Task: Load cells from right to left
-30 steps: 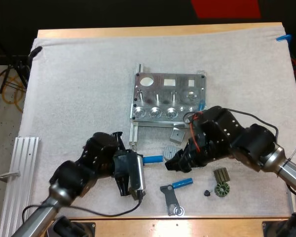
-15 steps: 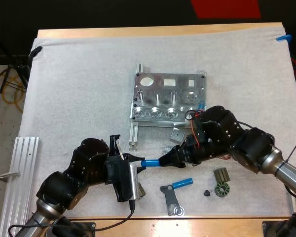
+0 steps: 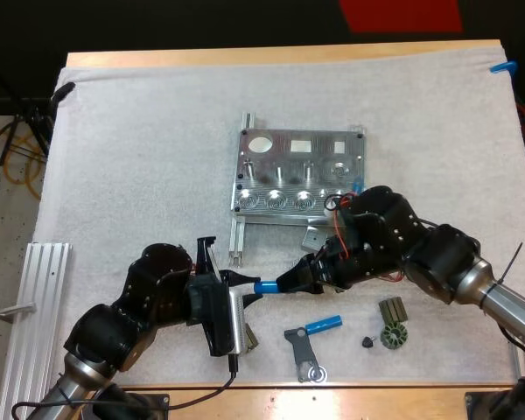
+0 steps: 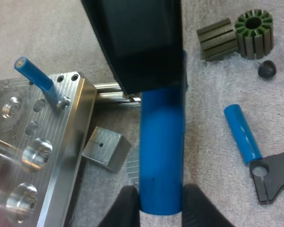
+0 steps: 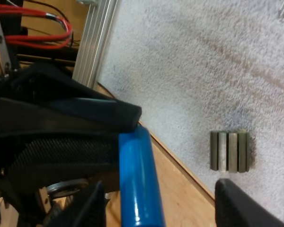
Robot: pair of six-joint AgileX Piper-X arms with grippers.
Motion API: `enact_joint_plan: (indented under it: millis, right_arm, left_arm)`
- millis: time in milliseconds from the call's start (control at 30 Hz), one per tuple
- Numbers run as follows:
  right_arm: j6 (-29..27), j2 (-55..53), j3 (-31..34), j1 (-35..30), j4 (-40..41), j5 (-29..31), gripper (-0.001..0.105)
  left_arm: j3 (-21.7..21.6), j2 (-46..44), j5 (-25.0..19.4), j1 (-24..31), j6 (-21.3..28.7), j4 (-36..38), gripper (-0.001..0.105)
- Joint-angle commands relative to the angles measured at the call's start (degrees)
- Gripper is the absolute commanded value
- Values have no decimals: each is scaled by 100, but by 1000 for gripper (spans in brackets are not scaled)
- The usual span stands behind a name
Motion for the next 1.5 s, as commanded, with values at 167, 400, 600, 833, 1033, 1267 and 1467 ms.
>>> enact_joint_plan:
  millis: [167, 400, 600, 833, 1033, 1267, 1467]
  right_arm:
    - [80, 10, -21, 12, -162, -115, 51]
    - [289, 24, -21, 12, -180, -181, 51]
    - [329, 24, -21, 128, -180, -231, 41]
    - [329, 24, -21, 283, -204, 101, 16]
    - [329, 24, -21, 283, -436, 124, 2]
    - [85, 24, -21, 283, -441, 188, 2]
    - [-520, 24, -21, 283, -427, 302, 2]
  left_arm:
    - [-36, -30, 83, -28, -64, -113, 2]
    - [-36, -30, 83, -28, -64, -113, 2]
    - [-36, -30, 83, -28, -64, -113, 2]
    - [-36, -30, 83, -28, -64, -113, 2]
    - [-36, -30, 83, -28, -64, -113, 2]
    - [-36, -30, 83, -28, -541, -113, 4]
    - [-36, -30, 333, -28, -857, -113, 31]
